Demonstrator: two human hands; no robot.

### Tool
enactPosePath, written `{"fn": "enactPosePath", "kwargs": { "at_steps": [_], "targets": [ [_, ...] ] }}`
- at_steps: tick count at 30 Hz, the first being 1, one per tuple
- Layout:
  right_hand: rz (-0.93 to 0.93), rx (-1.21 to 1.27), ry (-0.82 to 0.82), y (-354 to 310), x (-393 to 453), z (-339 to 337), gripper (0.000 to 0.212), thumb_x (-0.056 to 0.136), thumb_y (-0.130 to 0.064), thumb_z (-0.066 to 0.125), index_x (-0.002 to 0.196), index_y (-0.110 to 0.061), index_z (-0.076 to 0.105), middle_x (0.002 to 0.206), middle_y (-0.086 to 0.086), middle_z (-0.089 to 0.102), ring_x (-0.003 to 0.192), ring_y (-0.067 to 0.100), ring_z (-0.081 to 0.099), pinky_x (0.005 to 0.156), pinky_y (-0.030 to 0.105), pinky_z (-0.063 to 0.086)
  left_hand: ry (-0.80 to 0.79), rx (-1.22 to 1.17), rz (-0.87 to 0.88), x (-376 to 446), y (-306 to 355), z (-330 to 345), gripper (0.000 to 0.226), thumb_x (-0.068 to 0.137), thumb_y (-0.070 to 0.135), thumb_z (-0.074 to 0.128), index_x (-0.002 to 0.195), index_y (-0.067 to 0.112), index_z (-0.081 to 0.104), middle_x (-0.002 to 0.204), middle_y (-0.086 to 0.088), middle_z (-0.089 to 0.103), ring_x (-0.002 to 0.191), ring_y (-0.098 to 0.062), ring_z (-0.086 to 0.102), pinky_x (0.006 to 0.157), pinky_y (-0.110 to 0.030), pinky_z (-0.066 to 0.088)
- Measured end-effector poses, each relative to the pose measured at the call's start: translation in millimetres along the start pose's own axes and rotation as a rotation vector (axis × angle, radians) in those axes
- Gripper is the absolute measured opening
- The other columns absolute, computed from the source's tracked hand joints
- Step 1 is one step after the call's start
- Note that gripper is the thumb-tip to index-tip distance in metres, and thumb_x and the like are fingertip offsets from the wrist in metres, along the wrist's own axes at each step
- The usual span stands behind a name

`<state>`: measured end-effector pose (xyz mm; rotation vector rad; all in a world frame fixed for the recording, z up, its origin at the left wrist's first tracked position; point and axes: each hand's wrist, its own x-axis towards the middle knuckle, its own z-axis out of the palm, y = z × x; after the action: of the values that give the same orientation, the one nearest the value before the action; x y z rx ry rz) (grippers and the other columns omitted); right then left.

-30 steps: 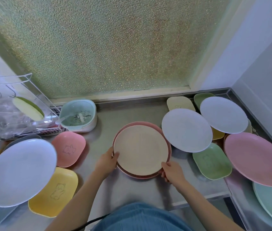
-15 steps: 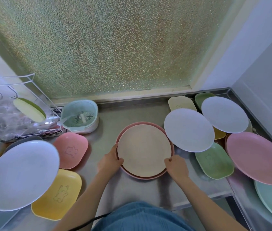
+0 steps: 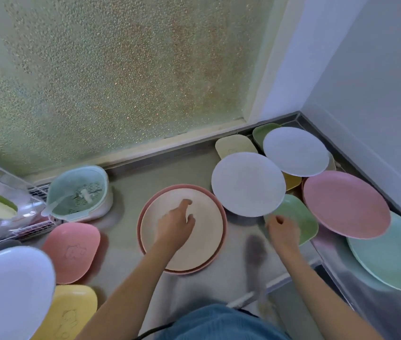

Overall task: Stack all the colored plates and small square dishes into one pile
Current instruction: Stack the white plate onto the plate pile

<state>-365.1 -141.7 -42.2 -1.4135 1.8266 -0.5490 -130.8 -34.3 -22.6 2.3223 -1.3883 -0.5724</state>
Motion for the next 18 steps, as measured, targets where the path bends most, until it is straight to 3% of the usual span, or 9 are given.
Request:
{"fn": "enactPosePath", "kwargs": {
  "at_steps": [5, 9, 12, 16, 18],
  "targets": [
    [0.367, 0.248, 0.374, 42.2, 37.6, -78.7, 0.017, 0.087, -0.025, 0.047, 0.076, -0.014, 0.054, 0.083, 0.015, 0.062, 0.074, 0.034, 0.059, 0.070, 0.042, 0.054, -0.128, 0.016, 0.255, 32.2, 92.9, 36.0, 0.035, 0.095, 0.022, 0.037, 0.130, 0.024, 0.039, 0.093, -0.012, 0.068, 0.081, -0.031, 0.063, 0.068, -0.034, 0.045],
    [0.548, 0.511, 0.251, 67.8, 56.4, -114.5, 0.026, 0.096, -0.029, 0.042, 0.099, -0.004, 0.049, 0.092, 0.021, 0.060, 0.062, 0.030, 0.060, 0.047, 0.031, 0.049, -0.227, -0.003, 0.369, 40.2, 147.7, 70.3, 0.034, 0.095, 0.022, 0.036, 0.129, 0.024, 0.040, 0.099, -0.012, 0.068, 0.088, -0.032, 0.062, 0.075, -0.036, 0.045],
    [0.619, 0.649, 0.180, 72.1, 71.7, -119.8, 0.032, 0.097, -0.032, 0.041, 0.108, -0.002, 0.044, 0.083, 0.020, 0.061, 0.062, 0.029, 0.060, 0.037, 0.026, 0.050, -0.284, 0.036, 0.419, 43.7, 172.4, 89.8, 0.035, 0.095, 0.022, 0.036, 0.130, 0.022, 0.040, 0.099, -0.011, 0.068, 0.089, -0.032, 0.063, 0.073, -0.034, 0.044],
    [0.698, 0.771, 0.239, 65.7, 85.4, -121.8, 0.035, 0.093, -0.001, 0.035, 0.127, 0.007, 0.045, 0.092, 0.036, 0.058, 0.051, 0.023, 0.051, 0.034, 0.023, 0.046, -0.320, 0.047, 0.403, 49.4, 183.0, 105.6, 0.037, 0.094, 0.021, 0.036, 0.131, 0.021, 0.041, 0.101, -0.012, 0.068, 0.090, -0.033, 0.063, 0.074, -0.035, 0.045],
    [0.674, 0.775, 0.378, 60.5, 86.2, -123.2, 0.037, 0.088, 0.007, 0.033, 0.120, 0.005, 0.051, 0.079, 0.024, 0.058, 0.050, 0.022, 0.052, 0.029, 0.020, 0.044, -0.323, 0.014, 0.372, 52.3, 183.9, 108.3, 0.035, 0.094, 0.025, 0.038, 0.128, 0.022, 0.042, 0.097, -0.010, 0.068, 0.088, -0.032, 0.064, 0.075, -0.035, 0.046]
  ]
}}
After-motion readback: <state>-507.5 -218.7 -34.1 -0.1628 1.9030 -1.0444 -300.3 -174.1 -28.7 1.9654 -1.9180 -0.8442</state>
